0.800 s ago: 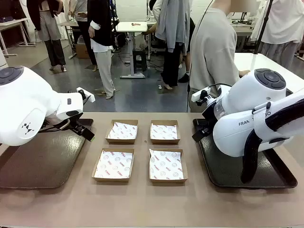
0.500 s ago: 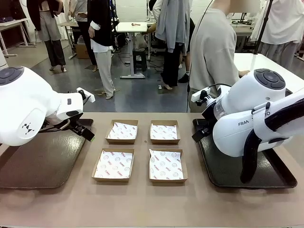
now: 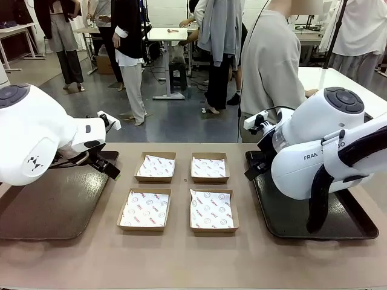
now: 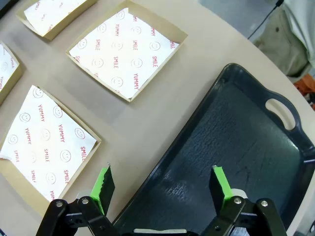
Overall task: Individually package the donuts and arrange them on the tray.
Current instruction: Pick up one Paper togo box.
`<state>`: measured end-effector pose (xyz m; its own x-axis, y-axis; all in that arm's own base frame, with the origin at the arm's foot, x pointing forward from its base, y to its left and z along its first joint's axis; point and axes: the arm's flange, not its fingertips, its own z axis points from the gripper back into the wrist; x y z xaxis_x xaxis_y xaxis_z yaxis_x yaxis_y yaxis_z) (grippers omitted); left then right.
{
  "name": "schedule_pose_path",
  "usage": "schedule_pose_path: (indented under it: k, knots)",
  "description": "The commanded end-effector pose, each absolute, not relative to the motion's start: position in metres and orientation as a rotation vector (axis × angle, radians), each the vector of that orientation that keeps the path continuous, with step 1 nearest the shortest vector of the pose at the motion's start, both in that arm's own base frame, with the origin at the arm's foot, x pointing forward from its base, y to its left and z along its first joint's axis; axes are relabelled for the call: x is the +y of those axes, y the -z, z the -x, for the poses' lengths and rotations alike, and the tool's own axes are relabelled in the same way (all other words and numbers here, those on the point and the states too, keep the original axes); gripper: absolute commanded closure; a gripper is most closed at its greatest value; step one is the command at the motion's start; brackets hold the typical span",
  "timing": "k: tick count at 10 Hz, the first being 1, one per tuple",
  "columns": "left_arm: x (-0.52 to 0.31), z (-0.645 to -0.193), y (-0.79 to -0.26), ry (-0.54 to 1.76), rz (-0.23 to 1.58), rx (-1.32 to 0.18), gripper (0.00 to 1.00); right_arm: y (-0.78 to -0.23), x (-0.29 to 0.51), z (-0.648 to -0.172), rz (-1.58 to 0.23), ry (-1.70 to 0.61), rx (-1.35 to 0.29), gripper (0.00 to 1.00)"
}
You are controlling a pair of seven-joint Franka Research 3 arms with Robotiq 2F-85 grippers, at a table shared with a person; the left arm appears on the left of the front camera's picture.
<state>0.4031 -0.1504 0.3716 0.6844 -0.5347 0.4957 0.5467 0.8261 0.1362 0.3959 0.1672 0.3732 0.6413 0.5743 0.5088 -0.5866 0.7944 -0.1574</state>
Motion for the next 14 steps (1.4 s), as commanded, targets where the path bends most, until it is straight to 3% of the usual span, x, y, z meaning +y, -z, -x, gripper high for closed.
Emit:
schedule_pose_path:
  k: [1,9,11,14]
  knots:
    - [-0.150,-0.403,-0.372,0.606,0.023,-0.548,0.00,-0.373,0.167,-0.396,-0.023,-0.662,-0.572,0.00]
    - [-0.150,-0.403,-0.372,0.606,0.023,-0.548,0.00,-0.373,0.167,-0.396,-0.023,-0.662,-0.572,0.00]
    - [-0.147,-0.381,-0.382,0.571,0.053,-0.458,0.00,-0.385,0.160,-0.374,-0.058,-0.700,-0.506,0.00]
    - [-0.121,-0.313,-0.433,0.624,0.089,-0.440,0.00,-0.434,0.133,-0.296,-0.042,-0.726,-0.453,0.00]
